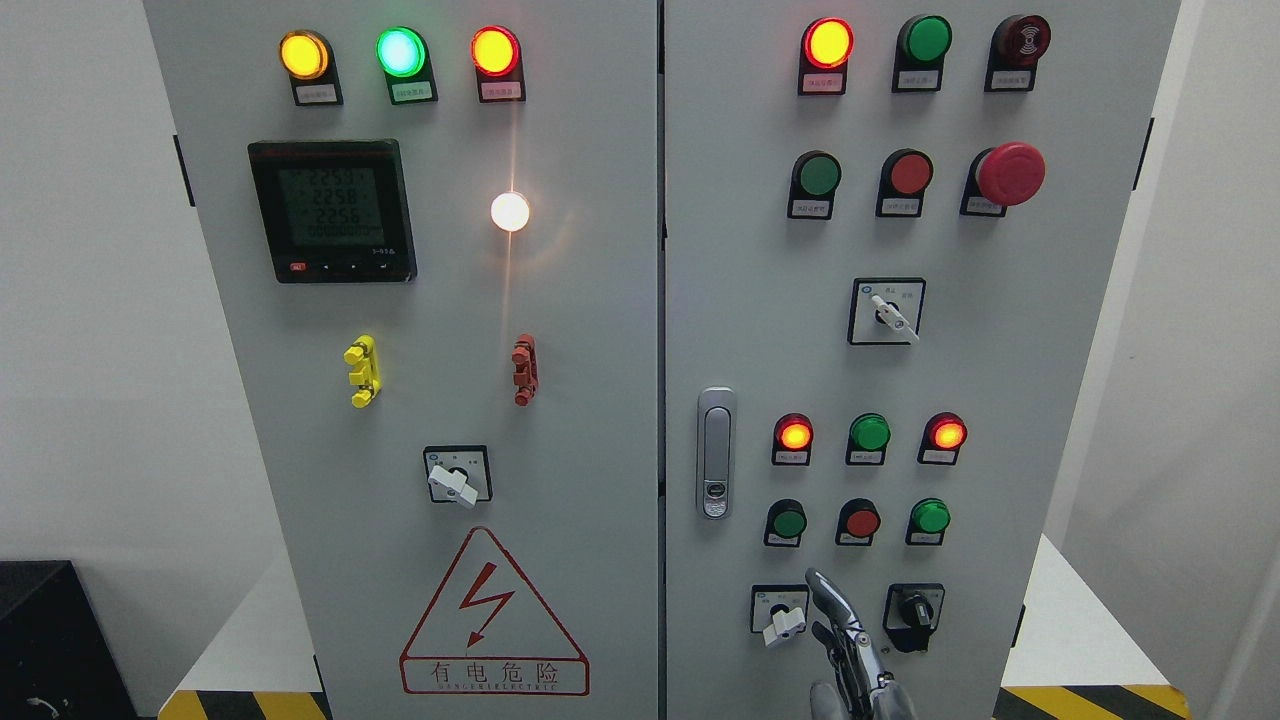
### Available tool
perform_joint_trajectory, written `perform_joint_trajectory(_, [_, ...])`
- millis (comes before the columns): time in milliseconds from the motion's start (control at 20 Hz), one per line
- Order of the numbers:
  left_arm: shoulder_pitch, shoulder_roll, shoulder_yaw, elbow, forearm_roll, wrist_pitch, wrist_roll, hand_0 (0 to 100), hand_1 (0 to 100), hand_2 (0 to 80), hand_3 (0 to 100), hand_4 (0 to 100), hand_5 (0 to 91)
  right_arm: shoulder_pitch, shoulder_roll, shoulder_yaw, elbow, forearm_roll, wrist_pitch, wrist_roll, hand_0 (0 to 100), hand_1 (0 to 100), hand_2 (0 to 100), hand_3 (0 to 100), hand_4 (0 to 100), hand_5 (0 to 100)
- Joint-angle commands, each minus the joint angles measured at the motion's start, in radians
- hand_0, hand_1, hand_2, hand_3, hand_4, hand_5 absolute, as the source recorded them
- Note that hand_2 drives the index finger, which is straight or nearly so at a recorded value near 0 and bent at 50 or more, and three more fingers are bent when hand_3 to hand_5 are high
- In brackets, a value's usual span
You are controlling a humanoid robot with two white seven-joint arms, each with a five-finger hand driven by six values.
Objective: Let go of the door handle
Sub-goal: 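Raise the right hand up toward the silver door handle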
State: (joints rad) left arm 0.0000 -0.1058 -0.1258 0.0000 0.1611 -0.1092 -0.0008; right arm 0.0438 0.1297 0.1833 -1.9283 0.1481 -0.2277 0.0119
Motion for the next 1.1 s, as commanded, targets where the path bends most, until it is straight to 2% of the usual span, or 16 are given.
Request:
perform_joint_trajectory(0, [-0.026, 0.000, 0.000, 0.029, 0.000, 0.000, 0.001, 12, 56, 0.0, 0, 0, 0.0, 0.001, 0.001, 0.002, -0.003, 0.002, -0.001, 0.000, 39, 10, 0, 9, 10, 4])
perform_joint_trajectory(401, [-0.028, 0.000, 0.000, 0.029, 0.000, 0.000, 0.001, 12, 56, 0.0, 0, 0, 0.0, 0.001, 0.002, 0.007, -0.003, 0.008, -0.001, 0.002, 39, 10, 0, 9, 10, 5])
perform_joint_trajectory(501, [-0.026, 0.000, 0.000, 0.029, 0.000, 0.000, 0.001, 12, 56, 0.0, 0, 0, 0.0, -0.001, 0.001, 0.002, -0.001, 0.016, -0.001, 0.003, 39, 10, 0, 11, 15, 9])
perform_joint_trajectory(551, [-0.026, 0.000, 0.000, 0.029, 0.000, 0.000, 0.001, 12, 56, 0.0, 0, 0, 0.0, -0.001, 0.001, -0.001, -0.001, 0.025, -0.001, 0.003, 39, 12, 0, 14, 24, 17])
perform_joint_trajectory(601, [-0.026, 0.000, 0.000, 0.029, 0.000, 0.000, 0.001, 12, 56, 0.0, 0, 0, 0.0, -0.001, 0.001, -0.002, -0.001, 0.037, -0.001, 0.003, 38, 13, 0, 16, 28, 19])
perform_joint_trajectory(651, [-0.028, 0.000, 0.000, 0.029, 0.000, 0.000, 0.001, 12, 56, 0.0, 0, 0, 0.0, -0.002, 0.002, -0.004, -0.001, 0.057, -0.001, 0.005, 37, 15, 0, 26, 41, 30])
perform_joint_trajectory(751, [-0.026, 0.000, 0.000, 0.029, 0.000, 0.000, 0.001, 12, 56, 0.0, 0, 0, 0.0, -0.005, 0.002, -0.021, -0.001, 0.120, -0.001, 0.003, 36, 19, 0, 40, 49, 38])
perform_joint_trajectory(801, [-0.026, 0.000, 0.000, 0.029, 0.001, 0.000, 0.001, 12, 56, 0.0, 0, 0, 0.0, -0.007, 0.001, -0.028, -0.003, 0.163, -0.001, 0.002, 36, 22, 0, 50, 55, 47])
perform_joint_trajectory(951, [-0.026, 0.000, 0.000, 0.029, 0.000, 0.000, 0.001, 12, 56, 0.0, 0, 0, 0.0, -0.016, 0.002, -0.042, -0.004, 0.266, -0.002, -0.001, 37, 27, 0, 67, 73, 72])
perform_joint_trajectory(1051, [-0.026, 0.000, 0.000, 0.029, 0.000, 0.000, 0.001, 12, 56, 0.0, 0, 0, 0.0, -0.030, 0.002, -0.042, -0.009, 0.297, -0.001, -0.021, 37, 29, 0, 77, 81, 83])
